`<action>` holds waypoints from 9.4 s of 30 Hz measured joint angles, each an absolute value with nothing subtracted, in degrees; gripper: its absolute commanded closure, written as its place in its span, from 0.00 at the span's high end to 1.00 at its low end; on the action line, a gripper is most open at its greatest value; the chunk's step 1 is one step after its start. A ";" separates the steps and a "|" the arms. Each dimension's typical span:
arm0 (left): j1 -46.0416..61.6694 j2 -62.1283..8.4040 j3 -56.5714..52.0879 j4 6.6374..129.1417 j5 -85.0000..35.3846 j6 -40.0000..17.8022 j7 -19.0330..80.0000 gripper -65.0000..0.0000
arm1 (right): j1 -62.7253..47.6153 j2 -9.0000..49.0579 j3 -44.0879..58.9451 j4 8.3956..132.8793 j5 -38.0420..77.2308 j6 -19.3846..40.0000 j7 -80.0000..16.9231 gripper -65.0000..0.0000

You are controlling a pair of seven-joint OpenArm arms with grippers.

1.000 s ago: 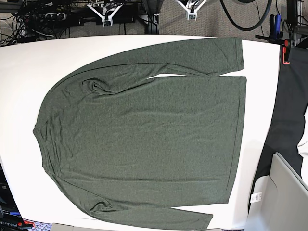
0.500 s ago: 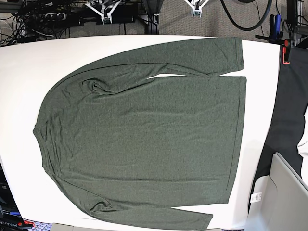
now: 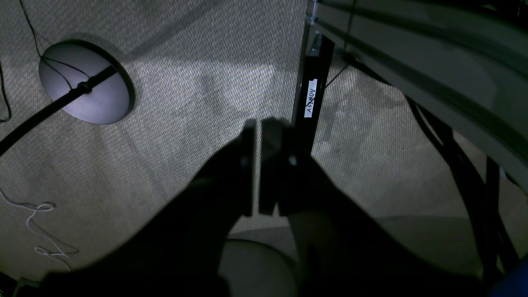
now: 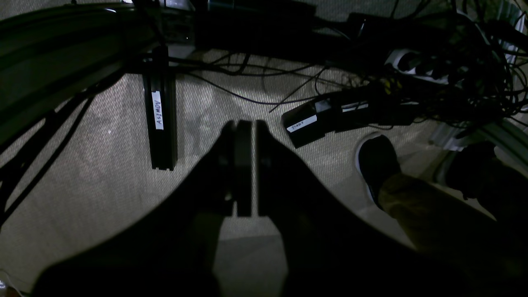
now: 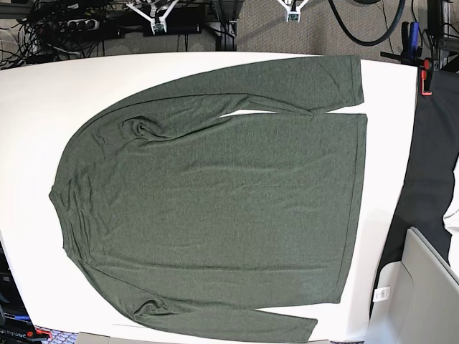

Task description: Fold the T-shirt properly

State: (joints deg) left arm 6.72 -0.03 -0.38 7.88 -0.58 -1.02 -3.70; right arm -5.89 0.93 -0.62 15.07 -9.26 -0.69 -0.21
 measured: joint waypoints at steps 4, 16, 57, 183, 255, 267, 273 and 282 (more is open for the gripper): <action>6.68 -0.01 -0.38 7.88 -0.58 -1.02 -3.73 0.00 | -6.09 0.93 -0.58 15.11 -9.21 -0.69 -0.19 0.00; 17.76 -0.05 -0.38 24.56 -0.58 -1.04 -2.94 0.00 | -15.33 1.96 -0.58 29.58 -9.26 -0.47 -0.60 0.00; 48.38 -1.61 -7.66 99.07 -13.58 -1.06 15.73 0.00 | -51.11 18.04 -0.36 103.63 -9.69 -0.43 -5.17 0.00; 29.82 -3.20 -21.74 109.12 -36.03 -8.40 51.20 0.00 | -28.53 5.10 19.22 114.56 30.44 -0.58 -41.50 0.56; 31.18 -4.82 -21.39 112.49 -36.01 -8.56 51.22 0.00 | -18.00 1.98 31.97 96.60 51.42 9.02 -45.04 0.47; 31.24 -4.82 -21.39 112.49 -36.01 -8.54 51.20 0.00 | -10.87 -0.08 32.25 89.97 52.69 10.04 -43.90 0.47; 31.11 -4.82 -21.39 112.49 -36.01 -8.56 51.22 0.00 | -8.21 -0.16 32.36 88.25 51.37 9.96 -43.70 0.43; 31.11 -4.82 -21.39 112.49 -36.01 -8.56 51.22 0.00 | -7.75 -0.23 32.29 88.29 49.71 9.61 -44.56 0.03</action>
State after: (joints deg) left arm 31.11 -4.82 -21.39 112.49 -36.01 -8.56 51.22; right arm -7.75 -0.23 32.29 88.29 49.71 9.61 -44.56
